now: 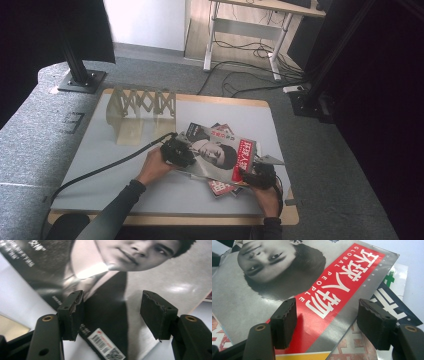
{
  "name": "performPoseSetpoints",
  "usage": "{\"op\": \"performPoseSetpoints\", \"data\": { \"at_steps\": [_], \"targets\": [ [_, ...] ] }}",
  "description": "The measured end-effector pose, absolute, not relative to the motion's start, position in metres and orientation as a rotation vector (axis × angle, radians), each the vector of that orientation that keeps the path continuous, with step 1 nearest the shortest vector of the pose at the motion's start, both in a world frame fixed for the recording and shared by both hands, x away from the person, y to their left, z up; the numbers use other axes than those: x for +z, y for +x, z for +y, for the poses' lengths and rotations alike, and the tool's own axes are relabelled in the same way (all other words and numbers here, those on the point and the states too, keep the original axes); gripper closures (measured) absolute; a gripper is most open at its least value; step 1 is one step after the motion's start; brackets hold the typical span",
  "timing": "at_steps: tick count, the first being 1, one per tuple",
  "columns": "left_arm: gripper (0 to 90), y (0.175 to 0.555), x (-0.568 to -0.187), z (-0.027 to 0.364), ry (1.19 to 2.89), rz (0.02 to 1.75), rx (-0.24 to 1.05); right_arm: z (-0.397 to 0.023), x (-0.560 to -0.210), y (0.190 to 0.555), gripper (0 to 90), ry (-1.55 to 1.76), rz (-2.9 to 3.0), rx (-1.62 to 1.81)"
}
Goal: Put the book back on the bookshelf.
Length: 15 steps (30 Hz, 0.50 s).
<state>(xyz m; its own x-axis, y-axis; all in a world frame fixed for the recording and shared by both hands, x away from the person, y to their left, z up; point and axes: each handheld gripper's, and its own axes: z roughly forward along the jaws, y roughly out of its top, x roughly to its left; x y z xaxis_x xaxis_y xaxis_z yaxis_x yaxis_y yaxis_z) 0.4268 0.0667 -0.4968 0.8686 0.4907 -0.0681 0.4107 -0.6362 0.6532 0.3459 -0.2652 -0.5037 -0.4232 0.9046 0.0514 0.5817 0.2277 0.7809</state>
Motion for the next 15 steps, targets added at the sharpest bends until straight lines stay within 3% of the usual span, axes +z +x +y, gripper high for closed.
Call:
{"op": "performPoseSetpoints", "data": {
  "at_steps": [4, 7, 9, 12, 15],
  "targets": [
    [30.5, 0.424, -0.497, 0.066, 2.340, 0.635, 0.175, -0.266, -0.504, 0.346, 31.7, 1.365, 2.095, 1.058],
    [17.2, 0.431, -0.495, 0.068, 2.322, 0.692, 0.256, -0.266, -0.505, 0.346, 31.6, 1.366, 2.091, 1.066],
    [15.7, 0.434, -0.495, 0.069, 2.317, 0.713, 0.256, -0.267, -0.506, 0.346, 31.4, 1.365, 2.087, 1.077],
    [11.6, 0.447, -0.501, 0.073, 2.297, 0.777, 0.147, -0.268, -0.506, 0.346, 31.1, 1.361, 2.087, 1.086],
    [9.8, 0.448, -0.502, 0.074, 2.295, 0.797, 0.126, -0.268, -0.507, 0.346, 30.9, 1.355, 2.087, 1.093]
  ]
}}
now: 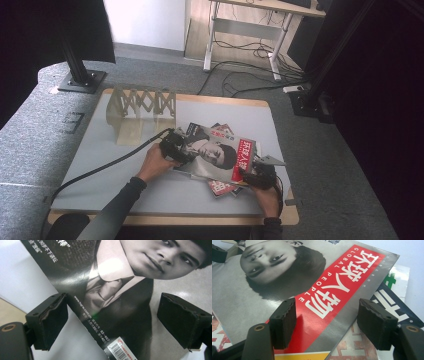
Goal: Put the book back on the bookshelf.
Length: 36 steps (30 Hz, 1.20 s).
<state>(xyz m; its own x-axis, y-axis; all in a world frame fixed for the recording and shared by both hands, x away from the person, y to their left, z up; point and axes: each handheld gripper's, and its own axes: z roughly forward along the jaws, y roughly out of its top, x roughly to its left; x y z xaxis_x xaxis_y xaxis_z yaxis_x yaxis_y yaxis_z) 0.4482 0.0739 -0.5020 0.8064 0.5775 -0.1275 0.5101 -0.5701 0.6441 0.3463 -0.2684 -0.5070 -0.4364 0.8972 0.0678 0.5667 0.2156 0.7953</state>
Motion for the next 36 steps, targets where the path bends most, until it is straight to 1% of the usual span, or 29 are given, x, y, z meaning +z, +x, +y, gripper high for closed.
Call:
{"op": "performPoseSetpoints", "data": {
  "at_steps": [4, 7, 10, 11, 12, 14, 23, 30, 31, 36],
  "targets": [
    [10.0, 0.446, -0.502, 0.074, 2.306, 0.793, 0.123, -0.269, -0.507, 0.347, 30.9, 1.354, 2.089, 1.094],
    [4.8, 0.447, -0.504, 0.074, 2.303, 0.826, 0.122, -0.268, -0.506, 0.346, 31.1, 1.359, 2.088, 1.084],
    [3.2, 0.453, -0.511, 0.079, 2.254, 0.868, 0.027, -0.267, -0.506, 0.346, 30.7, 1.357, 2.098, 1.077],
    [3.9, 0.453, -0.512, 0.080, 2.247, 0.855, -0.004, -0.267, -0.505, 0.346, 30.6, 1.357, 2.098, 1.076],
    [7.4, 0.452, -0.513, 0.079, 2.246, 0.842, -0.028, -0.267, -0.505, 0.346, 30.4, 1.359, 2.098, 1.076],
    [6.0, 0.450, -0.513, 0.078, 2.252, 0.844, -0.026, -0.267, -0.505, 0.346, 30.0, 1.360, 2.100, 1.075],
    [6.1, 0.434, -0.509, 0.076, 2.303, 0.850, 0.030, -0.266, -0.506, 0.346, 28.9, 1.354, 2.101, 1.077],
    [5.9, 0.411, -0.509, 0.077, 2.333, 0.836, 0.069, -0.266, -0.507, 0.348, 28.9, 1.358, 2.082, 1.083],
    [5.9, 0.404, -0.508, 0.077, 2.353, 0.821, 0.094, -0.266, -0.507, 0.348, 28.9, 1.356, 2.081, 1.084],
    [4.2, 0.387, -0.512, 0.072, 2.410, 0.790, 0.120, -0.267, -0.507, 0.349, 28.9, 1.361, 2.069, 1.081]
  ]
}}
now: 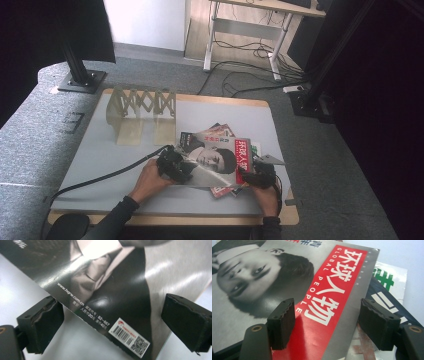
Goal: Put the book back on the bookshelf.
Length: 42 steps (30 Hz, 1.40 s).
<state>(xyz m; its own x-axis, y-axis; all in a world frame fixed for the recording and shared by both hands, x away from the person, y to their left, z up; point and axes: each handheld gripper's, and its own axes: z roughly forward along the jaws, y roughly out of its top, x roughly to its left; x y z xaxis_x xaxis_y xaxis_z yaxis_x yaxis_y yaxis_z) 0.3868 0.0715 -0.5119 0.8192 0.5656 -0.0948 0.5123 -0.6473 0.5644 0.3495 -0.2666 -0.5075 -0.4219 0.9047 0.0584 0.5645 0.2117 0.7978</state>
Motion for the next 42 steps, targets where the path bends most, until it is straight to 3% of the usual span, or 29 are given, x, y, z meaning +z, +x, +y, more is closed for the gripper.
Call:
{"op": "performPoseSetpoints", "data": {
  "at_steps": [13, 24, 32, 42],
  "targets": [
    [2.4, 0.371, -0.504, 0.079, 2.451, 0.687, 0.160, -0.269, -0.509, 0.350, 27.7, 1.359, 2.051, 1.089],
    [4.1, 0.388, -0.474, 0.091, 2.395, 0.642, 0.156, -0.266, -0.509, 0.349, 20.7, 1.352, 2.065, 1.084],
    [6.6, 0.411, -0.458, 0.067, 2.368, 0.553, 0.087, -0.266, -0.509, 0.348, 19.1, 1.341, 2.080, 1.083],
    [3.5, 0.432, -0.453, 0.026, 2.433, 0.437, 0.168, -0.265, -0.510, 0.347, 16.6, 1.336, 2.084, 1.087]
  ]
}}
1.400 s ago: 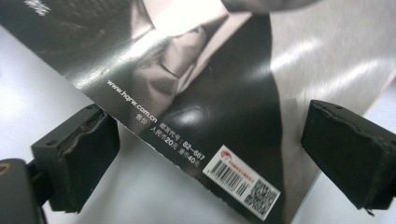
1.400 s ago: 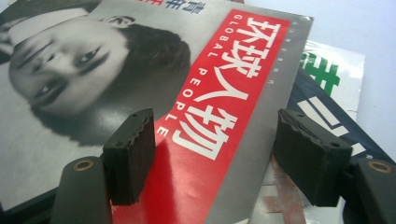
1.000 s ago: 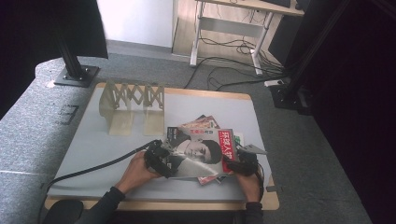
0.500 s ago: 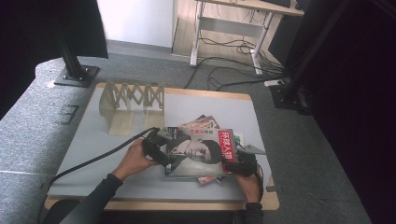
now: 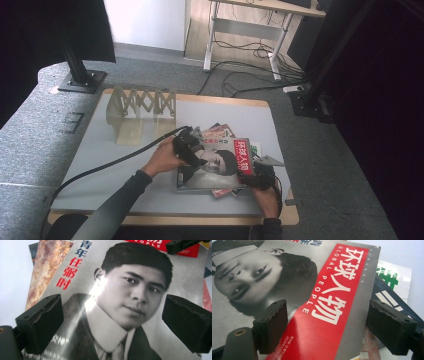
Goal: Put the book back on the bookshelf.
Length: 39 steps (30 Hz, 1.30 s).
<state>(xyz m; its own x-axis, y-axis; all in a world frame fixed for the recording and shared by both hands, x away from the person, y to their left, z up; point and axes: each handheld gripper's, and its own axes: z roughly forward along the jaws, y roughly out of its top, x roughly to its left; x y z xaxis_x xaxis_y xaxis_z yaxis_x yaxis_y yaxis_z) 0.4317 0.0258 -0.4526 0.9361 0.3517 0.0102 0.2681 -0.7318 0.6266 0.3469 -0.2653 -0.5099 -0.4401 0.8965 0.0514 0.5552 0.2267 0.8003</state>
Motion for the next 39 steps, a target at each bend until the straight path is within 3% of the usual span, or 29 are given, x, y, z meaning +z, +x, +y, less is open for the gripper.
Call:
{"op": "performPoseSetpoints", "data": {
  "at_steps": [9, 25, 39],
  "targets": [
    [0.4, 0.451, -0.461, 0.001, 2.445, 0.426, 0.141, -0.264, -0.510, 0.345, 12.1, 1.320, 2.105, 1.085],
    [0.0, 0.484, -0.485, 0.006, 2.448, 0.517, 0.195, -0.266, -0.510, 0.341, 13.6, 1.318, 2.107, 1.091],
    [0.0, 0.491, -0.493, 0.011, 2.406, 0.564, 0.131, -0.268, -0.509, 0.327, 10.6, 1.330, 2.126, 1.094]
  ]
}}
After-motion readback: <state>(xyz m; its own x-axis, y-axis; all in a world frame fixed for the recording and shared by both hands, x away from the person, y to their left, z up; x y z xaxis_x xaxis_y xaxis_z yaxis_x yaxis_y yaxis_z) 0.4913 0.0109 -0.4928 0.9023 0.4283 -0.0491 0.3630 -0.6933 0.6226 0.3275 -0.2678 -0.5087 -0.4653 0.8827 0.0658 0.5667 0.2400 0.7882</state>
